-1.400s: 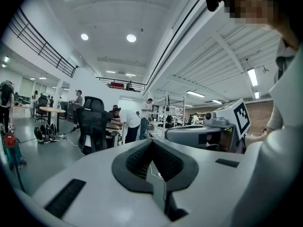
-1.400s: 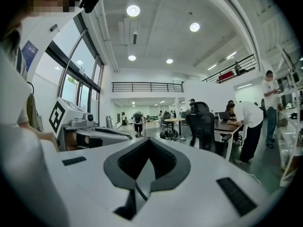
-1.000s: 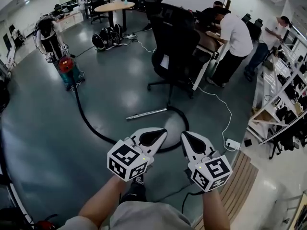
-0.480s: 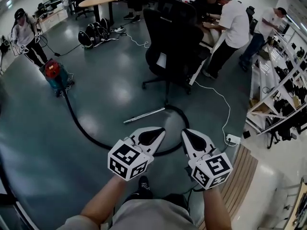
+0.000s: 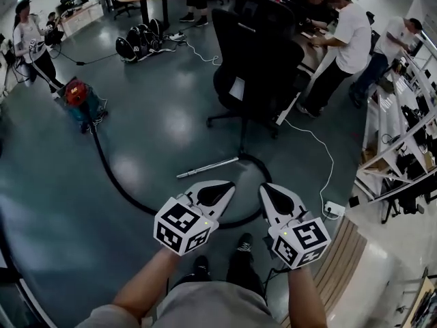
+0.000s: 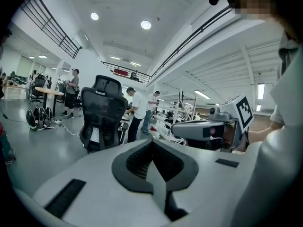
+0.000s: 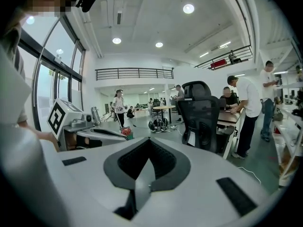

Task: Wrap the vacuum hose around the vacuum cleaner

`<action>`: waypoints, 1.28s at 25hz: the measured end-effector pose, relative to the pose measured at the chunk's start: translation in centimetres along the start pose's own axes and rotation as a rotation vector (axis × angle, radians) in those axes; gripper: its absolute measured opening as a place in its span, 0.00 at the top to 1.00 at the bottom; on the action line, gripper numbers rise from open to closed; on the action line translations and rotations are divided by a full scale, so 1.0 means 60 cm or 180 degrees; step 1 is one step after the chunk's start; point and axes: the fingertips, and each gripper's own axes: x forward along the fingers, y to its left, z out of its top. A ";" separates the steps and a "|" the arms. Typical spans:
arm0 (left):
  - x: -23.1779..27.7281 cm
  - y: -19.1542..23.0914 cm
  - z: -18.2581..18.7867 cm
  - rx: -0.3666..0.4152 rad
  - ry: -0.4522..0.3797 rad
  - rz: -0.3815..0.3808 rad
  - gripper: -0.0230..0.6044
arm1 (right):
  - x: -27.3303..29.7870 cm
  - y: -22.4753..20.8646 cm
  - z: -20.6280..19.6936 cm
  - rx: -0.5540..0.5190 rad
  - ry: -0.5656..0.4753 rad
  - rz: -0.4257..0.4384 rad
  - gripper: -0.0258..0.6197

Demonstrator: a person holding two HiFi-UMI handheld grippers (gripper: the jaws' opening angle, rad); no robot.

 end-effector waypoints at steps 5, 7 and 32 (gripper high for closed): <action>0.058 0.033 0.020 0.0026 0.0027 0.0172 0.96 | 0.047 -0.061 0.025 -0.0026 -0.0042 0.0217 0.96; 0.087 0.046 0.035 0.0042 0.0018 0.0257 0.96 | 0.061 -0.091 0.037 -0.0059 -0.0055 0.0314 0.96; 0.379 0.382 -0.291 -0.0094 0.0730 0.0517 0.95 | 0.386 -0.373 -0.287 -0.0235 0.0631 0.0444 0.96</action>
